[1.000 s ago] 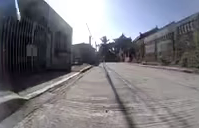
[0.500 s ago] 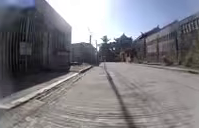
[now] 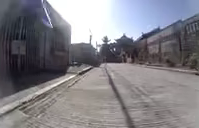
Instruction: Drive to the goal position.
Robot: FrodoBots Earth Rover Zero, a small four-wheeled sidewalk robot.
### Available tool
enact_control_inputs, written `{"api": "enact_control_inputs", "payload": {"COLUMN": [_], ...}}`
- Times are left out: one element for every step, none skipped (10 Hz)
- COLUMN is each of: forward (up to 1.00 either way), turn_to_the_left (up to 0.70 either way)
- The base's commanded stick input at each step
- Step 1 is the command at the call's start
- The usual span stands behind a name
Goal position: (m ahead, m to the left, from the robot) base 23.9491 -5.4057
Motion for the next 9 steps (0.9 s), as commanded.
{"api": "enact_control_inputs", "payload": {"forward": [0.85, 0.85, 0.85, 0.85, 0.85, 0.85, 0.85, 0.85, 0.85], "turn_to_the_left": [-0.02, -0.02, -0.02, -0.02, -0.02, -0.02, -0.02, -0.02, -0.02]}}
